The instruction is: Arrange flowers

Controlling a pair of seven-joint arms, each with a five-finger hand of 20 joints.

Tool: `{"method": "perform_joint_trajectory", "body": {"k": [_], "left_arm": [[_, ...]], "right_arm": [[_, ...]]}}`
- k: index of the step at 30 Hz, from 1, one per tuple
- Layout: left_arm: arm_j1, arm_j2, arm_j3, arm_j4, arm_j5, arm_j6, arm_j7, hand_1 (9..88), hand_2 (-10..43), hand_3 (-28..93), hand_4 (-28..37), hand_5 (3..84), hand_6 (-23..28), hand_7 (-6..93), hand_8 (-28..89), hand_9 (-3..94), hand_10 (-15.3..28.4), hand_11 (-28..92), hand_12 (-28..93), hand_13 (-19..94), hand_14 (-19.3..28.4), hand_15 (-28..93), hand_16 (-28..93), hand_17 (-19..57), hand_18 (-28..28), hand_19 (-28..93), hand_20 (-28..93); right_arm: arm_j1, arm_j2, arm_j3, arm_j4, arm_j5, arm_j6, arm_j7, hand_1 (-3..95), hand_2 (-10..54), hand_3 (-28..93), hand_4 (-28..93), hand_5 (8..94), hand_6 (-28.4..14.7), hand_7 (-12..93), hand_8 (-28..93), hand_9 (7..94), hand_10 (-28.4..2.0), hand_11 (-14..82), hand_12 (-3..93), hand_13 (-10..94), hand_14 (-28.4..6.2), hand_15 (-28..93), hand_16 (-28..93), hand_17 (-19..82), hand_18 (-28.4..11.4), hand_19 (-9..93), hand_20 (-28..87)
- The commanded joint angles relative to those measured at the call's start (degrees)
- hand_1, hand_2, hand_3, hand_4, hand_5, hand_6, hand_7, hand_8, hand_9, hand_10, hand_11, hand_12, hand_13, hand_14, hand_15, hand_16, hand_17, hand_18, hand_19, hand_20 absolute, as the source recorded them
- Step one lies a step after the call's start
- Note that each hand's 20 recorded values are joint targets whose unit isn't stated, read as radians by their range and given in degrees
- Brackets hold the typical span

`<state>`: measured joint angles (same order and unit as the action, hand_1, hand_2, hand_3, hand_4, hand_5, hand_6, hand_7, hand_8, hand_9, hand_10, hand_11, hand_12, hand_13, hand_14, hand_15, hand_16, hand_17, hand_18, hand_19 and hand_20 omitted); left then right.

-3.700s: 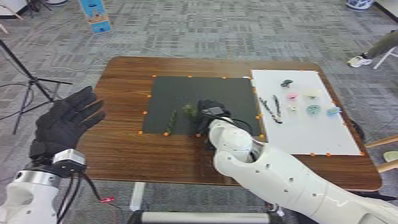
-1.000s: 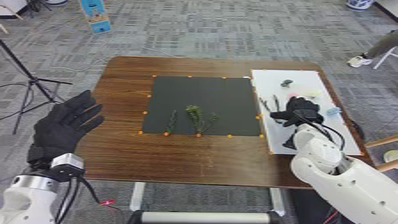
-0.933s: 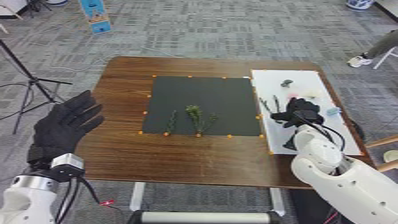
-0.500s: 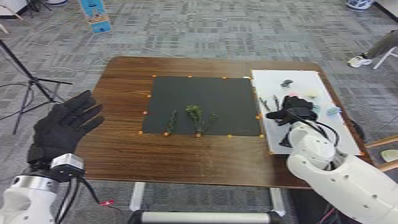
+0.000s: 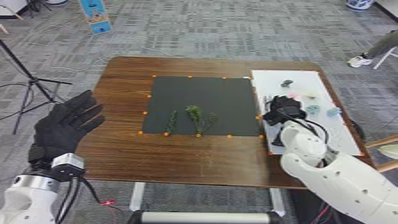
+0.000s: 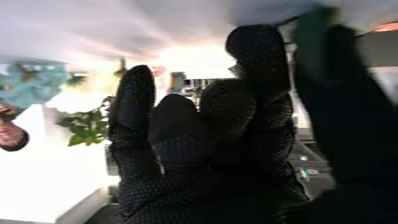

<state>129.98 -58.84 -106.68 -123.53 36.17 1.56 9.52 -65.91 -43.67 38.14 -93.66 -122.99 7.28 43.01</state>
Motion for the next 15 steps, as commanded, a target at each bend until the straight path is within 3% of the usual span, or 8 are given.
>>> {"method": "perform_joint_trajectory", "body": {"k": [1, 15], "left_arm": [[0.11, -0.46, 0.11, -0.16, -0.29, -0.35, -0.43, 23.4, -9.2, 72, -28.3, 35.0, 3.7, 21.0, -10, 28.1, 11.4, 23, 18, 24, 13.0, 31, 2, -8.8, 20.8, 44, 13], [0.62, -0.38, -0.02, -0.34, -0.36, -0.06, -0.18, 23.4, -8.9, 72, -28.3, 35.1, 3.8, 21.2, -10, 28.2, 11.4, 23, 18, 24, 13.0, 31, 2, -8.8, 20.8, 44, 13]], "right_arm": [[-2.72, -1.93, -2.48, -0.96, 0.60, -3.11, -2.49, 46.5, -9.5, 77, -26, 73.4, 0.9, 53, 21, 74.4, -11.4, 63.5, 54.4, 69, -12.2, 84, 44, 30, -19.2, 78, 38], [-4.65, -2.80, -1.36, -4.86, 1.03, 1.11, -7.01, 43.1, -9.5, 81, -16, 72.0, -1.5, 58, 25, 74.6, -12.2, 68.3, 56.3, 70, -13.1, 89, 46, 30, -19.6, 79, 40]]}}
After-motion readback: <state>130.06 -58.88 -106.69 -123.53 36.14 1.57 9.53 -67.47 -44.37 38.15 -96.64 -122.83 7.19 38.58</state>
